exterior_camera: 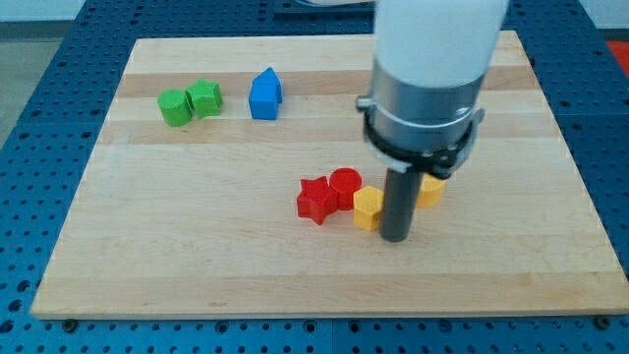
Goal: Move the yellow hexagon into the red star
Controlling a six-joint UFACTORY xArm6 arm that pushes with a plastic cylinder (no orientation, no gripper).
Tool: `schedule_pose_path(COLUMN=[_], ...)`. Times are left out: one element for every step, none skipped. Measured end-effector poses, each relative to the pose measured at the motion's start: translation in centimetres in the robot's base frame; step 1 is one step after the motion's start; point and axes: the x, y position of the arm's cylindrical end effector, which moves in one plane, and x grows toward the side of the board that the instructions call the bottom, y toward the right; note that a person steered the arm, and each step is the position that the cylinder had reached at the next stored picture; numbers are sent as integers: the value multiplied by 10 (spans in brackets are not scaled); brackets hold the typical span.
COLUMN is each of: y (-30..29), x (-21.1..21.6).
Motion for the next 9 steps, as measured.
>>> schedule_pose_path(y=[1, 8, 7, 4, -2, -12, -18, -29, 36], x=[0, -5, -38, -42, -26, -5, -6, -7, -7])
